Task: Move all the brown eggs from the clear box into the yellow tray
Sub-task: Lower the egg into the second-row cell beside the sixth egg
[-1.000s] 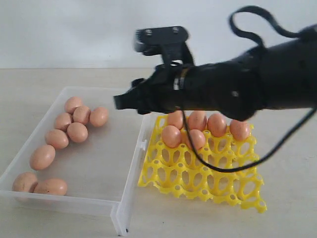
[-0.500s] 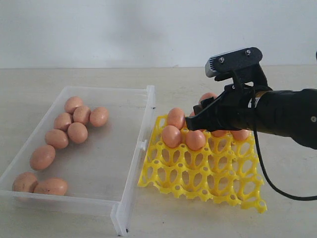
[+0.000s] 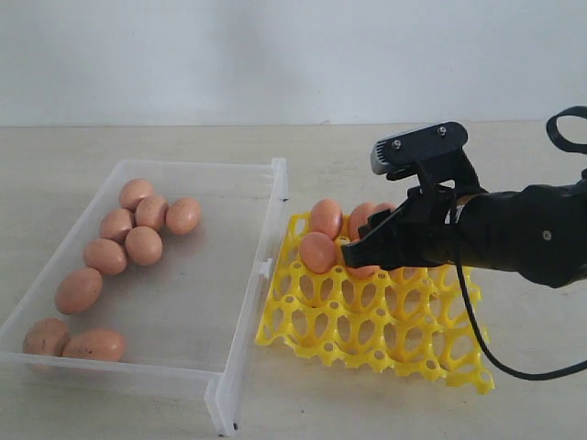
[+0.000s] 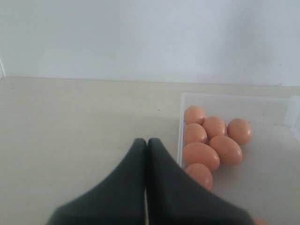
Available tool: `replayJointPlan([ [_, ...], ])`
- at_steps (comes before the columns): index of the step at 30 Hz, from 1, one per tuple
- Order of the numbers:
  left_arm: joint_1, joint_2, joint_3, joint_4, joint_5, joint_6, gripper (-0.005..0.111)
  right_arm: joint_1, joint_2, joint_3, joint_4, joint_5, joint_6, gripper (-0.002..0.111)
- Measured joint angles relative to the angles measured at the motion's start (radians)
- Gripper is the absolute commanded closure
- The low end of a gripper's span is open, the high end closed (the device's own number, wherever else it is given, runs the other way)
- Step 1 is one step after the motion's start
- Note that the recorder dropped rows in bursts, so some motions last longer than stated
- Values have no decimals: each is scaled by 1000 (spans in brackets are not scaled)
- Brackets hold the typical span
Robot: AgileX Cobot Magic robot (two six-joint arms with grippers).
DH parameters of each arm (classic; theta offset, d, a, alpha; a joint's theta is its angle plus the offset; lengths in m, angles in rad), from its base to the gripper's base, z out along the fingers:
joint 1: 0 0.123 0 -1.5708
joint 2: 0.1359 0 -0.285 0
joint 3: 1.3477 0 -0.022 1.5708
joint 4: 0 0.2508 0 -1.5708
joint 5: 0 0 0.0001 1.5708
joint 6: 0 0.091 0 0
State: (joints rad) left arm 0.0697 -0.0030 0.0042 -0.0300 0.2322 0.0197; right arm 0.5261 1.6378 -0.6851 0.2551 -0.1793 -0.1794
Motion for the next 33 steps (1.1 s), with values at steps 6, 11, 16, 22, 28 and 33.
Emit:
replayJointPlan([
  [6, 0, 0, 0, 0, 0, 0, 111, 0, 33, 2, 0, 0, -6, 109],
  [11, 0, 0, 0, 0, 0, 0, 111, -2, 41, 2, 0, -11, -11, 109],
  [16, 0, 0, 0, 0, 0, 0, 111, -2, 45, 2, 7, -15, -22, 109],
  [22, 0, 0, 0, 0, 0, 0, 111, -2, 45, 2, 18, -13, -28, 109],
  [28, 0, 0, 0, 0, 0, 0, 111, -13, 45, 2, 27, -3, -28, 109],
  [33, 0, 0, 0, 0, 0, 0, 111, -22, 45, 2, 30, 8, -28, 109],
])
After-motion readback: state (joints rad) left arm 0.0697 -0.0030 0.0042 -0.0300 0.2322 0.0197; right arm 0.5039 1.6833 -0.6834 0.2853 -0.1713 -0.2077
